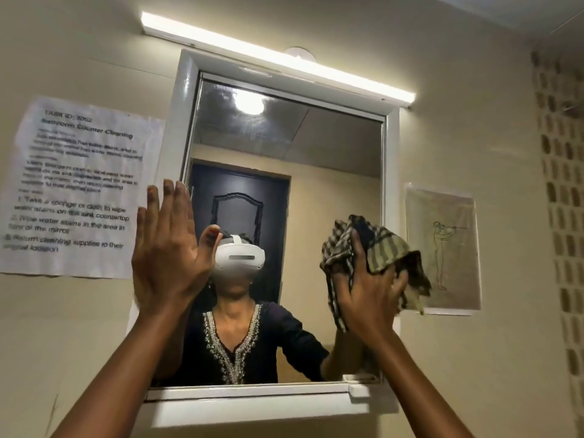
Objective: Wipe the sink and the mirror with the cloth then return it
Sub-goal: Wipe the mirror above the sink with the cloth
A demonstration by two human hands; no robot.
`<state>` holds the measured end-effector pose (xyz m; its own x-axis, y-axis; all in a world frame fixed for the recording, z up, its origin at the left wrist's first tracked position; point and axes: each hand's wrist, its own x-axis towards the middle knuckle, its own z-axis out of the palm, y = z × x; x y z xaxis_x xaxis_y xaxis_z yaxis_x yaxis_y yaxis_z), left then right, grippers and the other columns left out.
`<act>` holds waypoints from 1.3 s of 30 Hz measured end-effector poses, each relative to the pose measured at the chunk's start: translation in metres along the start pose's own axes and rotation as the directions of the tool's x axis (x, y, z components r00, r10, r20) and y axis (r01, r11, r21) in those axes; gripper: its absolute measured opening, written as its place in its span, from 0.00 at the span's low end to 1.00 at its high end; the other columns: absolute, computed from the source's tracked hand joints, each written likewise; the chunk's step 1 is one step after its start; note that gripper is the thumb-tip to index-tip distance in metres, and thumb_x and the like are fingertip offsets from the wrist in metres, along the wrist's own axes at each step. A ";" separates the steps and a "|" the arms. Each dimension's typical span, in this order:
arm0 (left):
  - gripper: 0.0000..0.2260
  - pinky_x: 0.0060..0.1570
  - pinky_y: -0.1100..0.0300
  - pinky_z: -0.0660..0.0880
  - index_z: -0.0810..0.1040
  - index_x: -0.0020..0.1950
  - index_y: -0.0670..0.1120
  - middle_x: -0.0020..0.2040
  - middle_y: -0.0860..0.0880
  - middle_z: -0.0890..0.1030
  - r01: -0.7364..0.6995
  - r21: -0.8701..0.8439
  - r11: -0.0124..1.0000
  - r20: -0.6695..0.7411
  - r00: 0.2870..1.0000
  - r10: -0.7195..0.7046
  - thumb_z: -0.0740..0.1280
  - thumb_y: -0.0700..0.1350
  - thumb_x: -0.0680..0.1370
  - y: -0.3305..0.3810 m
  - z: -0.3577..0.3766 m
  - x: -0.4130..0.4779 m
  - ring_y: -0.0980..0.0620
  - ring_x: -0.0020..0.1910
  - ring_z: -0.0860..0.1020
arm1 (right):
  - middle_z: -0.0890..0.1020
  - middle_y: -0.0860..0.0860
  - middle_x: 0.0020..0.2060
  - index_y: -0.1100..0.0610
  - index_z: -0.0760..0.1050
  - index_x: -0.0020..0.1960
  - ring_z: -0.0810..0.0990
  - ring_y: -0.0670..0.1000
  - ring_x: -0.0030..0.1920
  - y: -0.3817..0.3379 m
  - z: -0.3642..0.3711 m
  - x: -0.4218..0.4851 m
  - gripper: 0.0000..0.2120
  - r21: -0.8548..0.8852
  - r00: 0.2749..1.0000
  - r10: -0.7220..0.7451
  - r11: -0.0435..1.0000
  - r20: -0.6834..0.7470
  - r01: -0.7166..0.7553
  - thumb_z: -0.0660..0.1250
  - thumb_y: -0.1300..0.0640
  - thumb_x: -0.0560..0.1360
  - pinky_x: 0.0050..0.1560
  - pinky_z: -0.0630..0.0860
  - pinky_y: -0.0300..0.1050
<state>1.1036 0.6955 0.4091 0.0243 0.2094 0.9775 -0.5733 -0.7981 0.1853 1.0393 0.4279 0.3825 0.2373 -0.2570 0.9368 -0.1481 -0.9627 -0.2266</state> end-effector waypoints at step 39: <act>0.32 0.77 0.51 0.42 0.56 0.77 0.45 0.77 0.50 0.57 -0.166 -0.225 0.960 0.008 0.985 0.172 0.47 0.63 0.79 -0.016 -0.006 -0.006 0.52 0.78 0.52 | 0.78 0.49 0.58 0.48 0.77 0.58 0.67 0.55 0.65 -0.073 0.013 -0.054 0.22 0.178 0.718 -0.690 0.721 0.095 0.670 0.60 0.35 0.73 0.65 0.62 0.49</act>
<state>1.1082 0.7105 0.4000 -0.0679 0.0642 0.9956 -0.7387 -0.6740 -0.0069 1.0502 0.5109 0.3453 0.3633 0.4718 0.8033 0.2235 -0.8812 0.4165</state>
